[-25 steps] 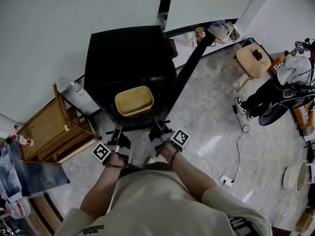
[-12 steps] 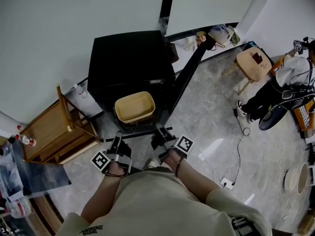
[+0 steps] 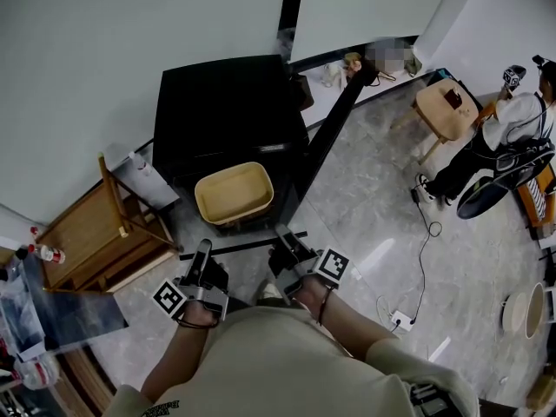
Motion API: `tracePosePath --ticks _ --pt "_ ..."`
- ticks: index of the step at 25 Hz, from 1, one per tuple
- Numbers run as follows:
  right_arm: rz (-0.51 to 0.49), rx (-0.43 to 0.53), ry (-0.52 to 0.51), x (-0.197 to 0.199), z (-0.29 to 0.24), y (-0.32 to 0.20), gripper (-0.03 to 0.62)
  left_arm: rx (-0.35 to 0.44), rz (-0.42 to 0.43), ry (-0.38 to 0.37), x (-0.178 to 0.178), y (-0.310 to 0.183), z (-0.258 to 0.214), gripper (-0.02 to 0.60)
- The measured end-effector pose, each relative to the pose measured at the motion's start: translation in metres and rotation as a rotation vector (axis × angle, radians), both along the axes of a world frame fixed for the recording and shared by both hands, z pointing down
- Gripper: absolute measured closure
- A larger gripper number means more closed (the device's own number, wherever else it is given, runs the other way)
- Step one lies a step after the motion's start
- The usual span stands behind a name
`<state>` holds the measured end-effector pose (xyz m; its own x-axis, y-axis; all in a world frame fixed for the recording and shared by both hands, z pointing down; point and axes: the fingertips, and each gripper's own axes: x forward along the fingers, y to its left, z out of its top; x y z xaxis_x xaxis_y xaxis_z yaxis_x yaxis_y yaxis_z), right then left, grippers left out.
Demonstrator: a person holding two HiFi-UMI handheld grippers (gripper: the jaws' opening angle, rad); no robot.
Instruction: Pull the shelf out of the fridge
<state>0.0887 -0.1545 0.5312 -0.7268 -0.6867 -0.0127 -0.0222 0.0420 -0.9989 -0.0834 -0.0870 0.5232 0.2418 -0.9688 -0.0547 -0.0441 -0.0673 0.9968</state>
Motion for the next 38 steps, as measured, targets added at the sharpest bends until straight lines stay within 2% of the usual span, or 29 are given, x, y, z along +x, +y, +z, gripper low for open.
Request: tracePosePath --ticks 6,11,18,25,33,38 --pt "-0.021 0.017 -0.020 -0.006 -0.028 -0.001 0.591 0.031 -0.012 0.032 -0.003 0.003 -0.030 0.565" --pt "-0.006 -0.003 -0.030 -0.003 -0.045 0.003 0.589 0.064 -0.002 0.030 -0.002 0.003 -0.054 0.558" --pt "0.000 0.066 -0.053 -0.003 -0.084 0.001 0.591 0.105 0.011 0.043 -0.002 0.001 -0.085 0.560" --pt "0.016 0.079 -0.073 -0.006 -0.124 -0.017 0.589 0.135 0.044 0.046 -0.008 -0.022 -0.125 0.560" --pt "0.029 0.192 -0.075 -0.015 -0.190 -0.034 0.589 0.237 0.054 0.047 -0.018 -0.040 -0.182 0.560" --pt "0.059 0.193 -0.087 -0.033 -0.224 -0.065 0.589 0.244 0.061 0.044 -0.037 -0.071 -0.221 0.558"
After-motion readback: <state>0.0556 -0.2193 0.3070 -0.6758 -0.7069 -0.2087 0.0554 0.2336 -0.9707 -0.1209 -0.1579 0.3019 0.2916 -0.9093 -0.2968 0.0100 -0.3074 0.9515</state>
